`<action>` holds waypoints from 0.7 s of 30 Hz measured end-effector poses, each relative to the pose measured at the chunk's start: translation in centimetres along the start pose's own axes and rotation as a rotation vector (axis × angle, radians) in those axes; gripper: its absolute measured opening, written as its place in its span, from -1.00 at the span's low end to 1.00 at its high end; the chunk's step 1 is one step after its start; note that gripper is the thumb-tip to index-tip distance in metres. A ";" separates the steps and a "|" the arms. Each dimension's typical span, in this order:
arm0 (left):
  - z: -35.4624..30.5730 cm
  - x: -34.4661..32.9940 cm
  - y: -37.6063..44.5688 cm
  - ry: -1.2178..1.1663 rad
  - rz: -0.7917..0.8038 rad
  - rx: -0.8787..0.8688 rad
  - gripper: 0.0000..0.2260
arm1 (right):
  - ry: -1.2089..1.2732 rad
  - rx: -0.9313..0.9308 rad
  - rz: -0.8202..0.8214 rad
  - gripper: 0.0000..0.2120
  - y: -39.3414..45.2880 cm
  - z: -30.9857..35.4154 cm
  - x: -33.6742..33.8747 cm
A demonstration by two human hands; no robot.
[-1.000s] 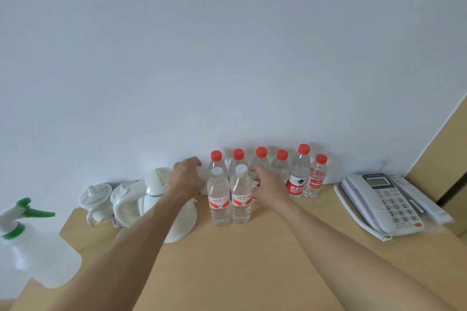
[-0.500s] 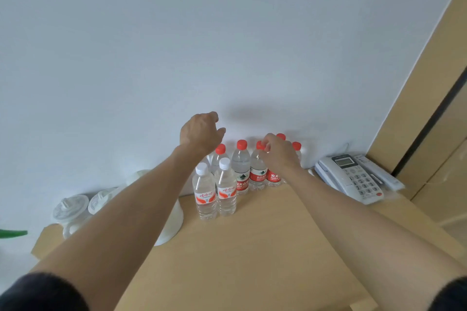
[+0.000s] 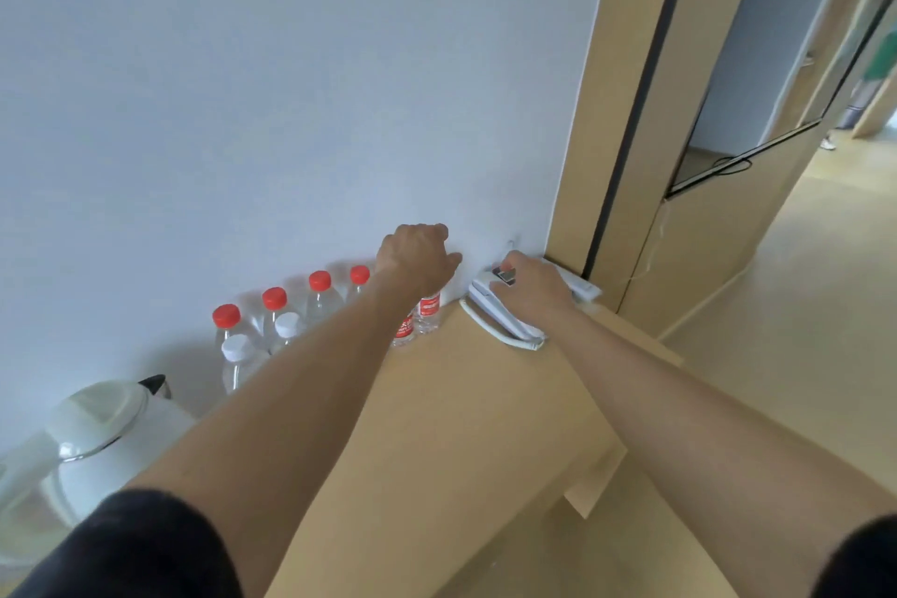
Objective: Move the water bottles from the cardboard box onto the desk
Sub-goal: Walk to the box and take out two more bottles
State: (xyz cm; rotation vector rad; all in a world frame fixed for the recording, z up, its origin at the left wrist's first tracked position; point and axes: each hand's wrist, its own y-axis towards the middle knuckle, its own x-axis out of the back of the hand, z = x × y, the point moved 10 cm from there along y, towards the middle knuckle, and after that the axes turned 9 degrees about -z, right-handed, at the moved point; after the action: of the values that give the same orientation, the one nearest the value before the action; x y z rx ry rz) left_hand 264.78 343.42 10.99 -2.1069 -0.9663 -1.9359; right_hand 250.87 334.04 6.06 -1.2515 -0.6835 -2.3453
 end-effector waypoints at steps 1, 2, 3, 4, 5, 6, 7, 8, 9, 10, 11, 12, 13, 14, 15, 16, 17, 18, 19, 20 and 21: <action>-1.6 -0.5 0.0 0.005 0.013 -0.020 -0.63 | -0.009 -0.016 -0.004 -0.68 -0.1 -1.3 0.9; -3.2 -1.0 -0.1 0.011 0.025 -0.043 -0.63 | -0.016 -0.035 -0.008 -0.68 -0.4 -2.6 1.7; -5.0 -1.6 -0.2 0.020 0.035 -0.072 -0.63 | -0.016 -0.060 -0.012 -0.68 -0.7 -4.0 2.6; -6.9 -2.1 -0.4 0.026 0.045 -0.102 -0.63 | -0.013 -0.088 -0.016 -0.68 -1.1 -5.6 3.5; -8.9 -2.6 -0.6 0.026 0.056 -0.126 -0.64 | -0.014 -0.114 -0.020 -0.69 -1.6 -7.3 4.4; -11.0 -3.2 -0.9 0.016 0.068 -0.145 -0.65 | -0.022 -0.138 -0.022 -0.69 -2.2 -9.2 5.4; -13.1 -3.8 -1.1 0.001 0.080 -0.161 -0.67 | -0.038 -0.159 -0.023 -0.69 -2.8 -11.1 6.4; -15.3 -4.3 -1.5 -0.019 0.091 -0.175 -0.70 | -0.059 -0.180 -0.017 -0.69 -3.4 -13.1 7.4; -17.5 -4.8 -1.9 -0.039 0.105 -0.190 -0.71 | -0.077 -0.200 -0.008 -0.69 -4.0 -15.1 8.4; -19.7 -5.3 -2.4 -0.059 0.118 -0.212 -0.70 | -0.084 -0.225 0.002 -0.68 -4.6 -17.2 9.3; -22.0 -5.7 -2.9 -0.076 0.124 -0.237 -0.68 | -0.081 -0.255 0.008 -0.65 -5.2 -19.3 10.2; -24.3 -6.1 -3.4 -0.088 0.125 -0.268 -0.66 | -0.076 -0.289 0.009 -0.62 -5.9 -21.4 11.2; -26.7 -6.6 -3.9 -0.097 0.125 -0.298 -0.66 | -0.079 -0.319 0.009 -0.59 -6.5 -23.4 12.2; -29.0 -7.0 -4.4 -0.102 0.130 -0.326 -0.67 | -0.087 -0.342 0.009 -0.57 -7.2 -25.4 13.2; -31.3 -7.7 -4.8 -0.105 0.141 -0.347 -0.68 | -0.093 -0.362 0.011 -0.55 -7.8 -27.3 14.2; -33.5 -8.3 -5.2 -0.104 0.153 -0.365 -0.68 | -0.096 -0.384 0.010 -0.54 -8.6 -29.2 15.1; -35.8 -9.0 -5.6 -0.103 0.168 -0.386 -0.68 | -0.096 -0.406 0.007 -0.53 -9.3 -31.1 16.1; -38.0 -9.6 -6.1 -0.101 0.181 -0.411 -0.67 | -0.097 -0.420 -0.002 -0.53 -10.1 -32.8 17.2; -40.3 -10.1 -6.5 -0.103 0.193 -0.431 -0.65 | -0.098 -0.430 -0.014 -0.54 -10.9 -34.5 18.4; -42.5 -10.7 -6.9 -0.110 0.204 -0.445 -0.63 | -0.100 -0.438 -0.029 -0.55 -11.8 -36.1 19.7; -44.6 -11.2 -7.3 -0.117 0.215 -0.454 -0.61 | -0.102 -0.452 -0.047 -0.58 -12.8 -37.7 20.9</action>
State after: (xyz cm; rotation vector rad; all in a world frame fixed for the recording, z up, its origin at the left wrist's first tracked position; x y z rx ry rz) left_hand 223.25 323.05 5.97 -2.4568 -0.3068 -2.0862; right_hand 208.32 319.88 2.59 -1.5611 -0.2122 -2.5784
